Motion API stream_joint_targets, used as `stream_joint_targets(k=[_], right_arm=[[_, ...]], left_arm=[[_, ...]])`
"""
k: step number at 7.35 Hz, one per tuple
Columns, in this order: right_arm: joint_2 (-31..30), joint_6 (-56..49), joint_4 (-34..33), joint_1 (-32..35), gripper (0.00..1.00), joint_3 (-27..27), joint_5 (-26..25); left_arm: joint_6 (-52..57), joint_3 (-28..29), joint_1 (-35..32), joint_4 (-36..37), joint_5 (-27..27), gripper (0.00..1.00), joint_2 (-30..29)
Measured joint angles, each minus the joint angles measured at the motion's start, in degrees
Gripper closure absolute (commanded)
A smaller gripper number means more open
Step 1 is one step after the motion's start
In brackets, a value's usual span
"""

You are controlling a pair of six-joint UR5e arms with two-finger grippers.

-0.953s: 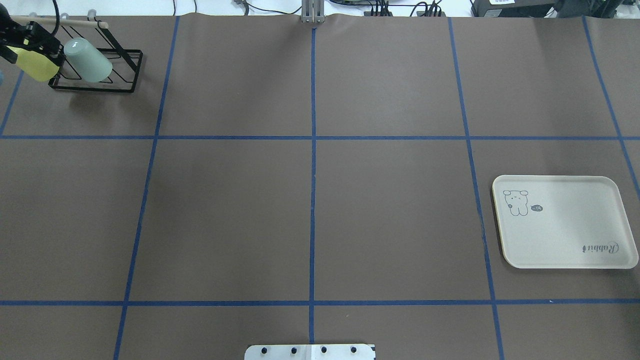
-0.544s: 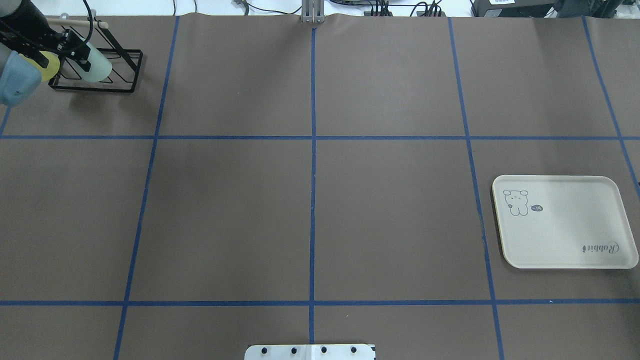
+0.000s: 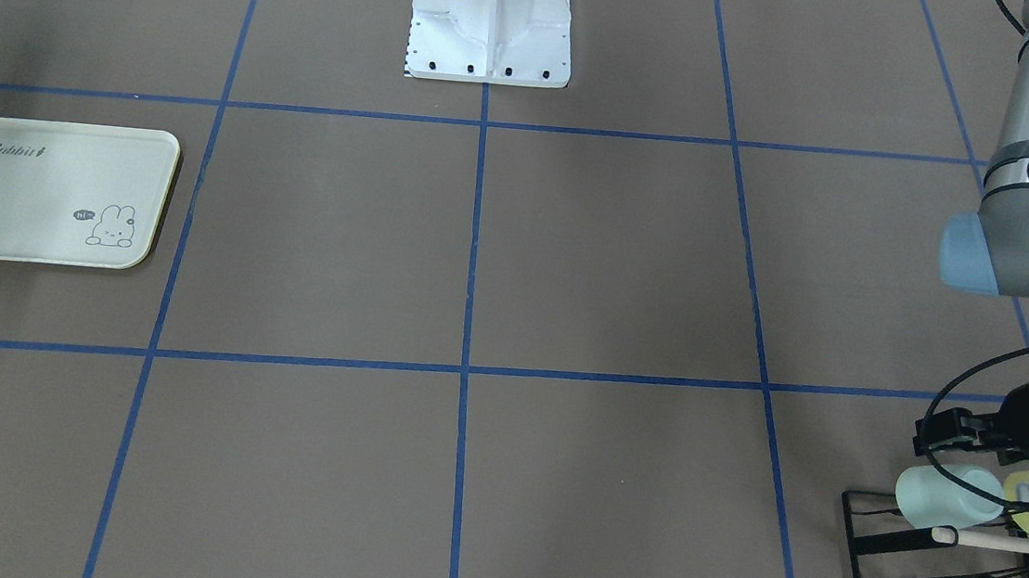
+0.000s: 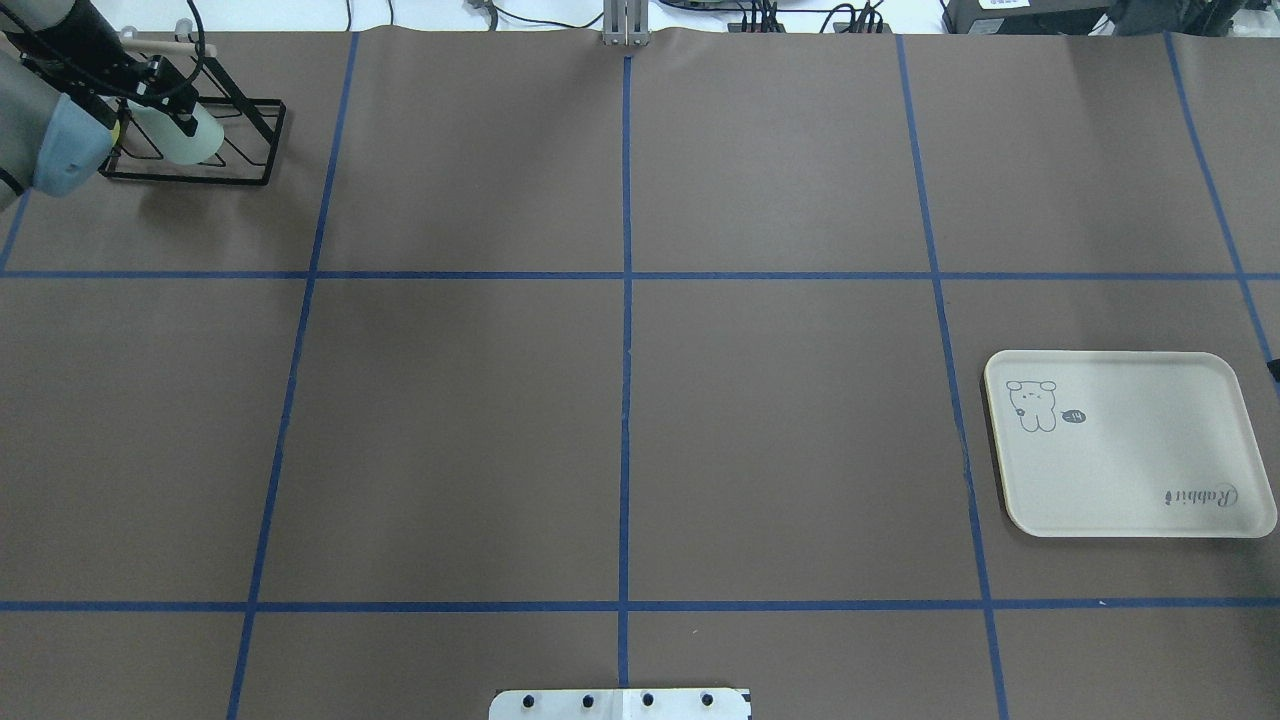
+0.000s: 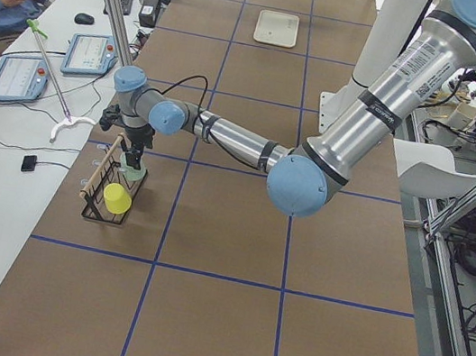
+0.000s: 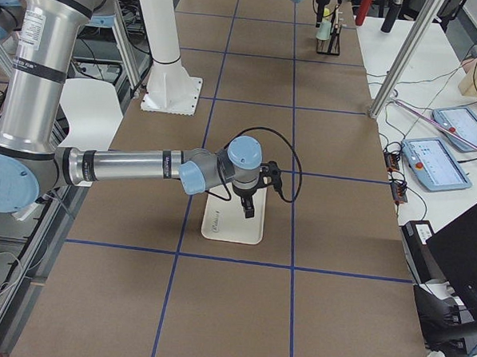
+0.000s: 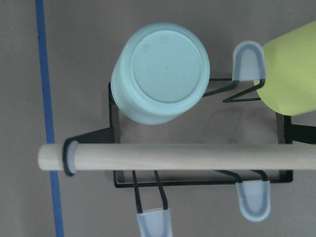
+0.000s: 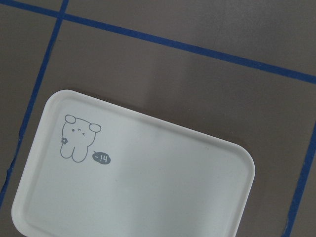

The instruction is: Left arm grabs green cup and hands to right arm on tray

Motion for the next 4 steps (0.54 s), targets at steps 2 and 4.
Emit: stream_joint_targets(k=[2,4], right_arm=[[0.4,0.7,0.1,-0.2,0.00,0.0,0.0],[0.4,1.2,0.1,-0.4,0.00,0.0,0.1]], left_arm=[[-0.1,1.8,0.0,-0.8,0.1,0.05,-1.0],[0.0,3.9,0.0,-2.9,0.3,0.05,-1.7]])
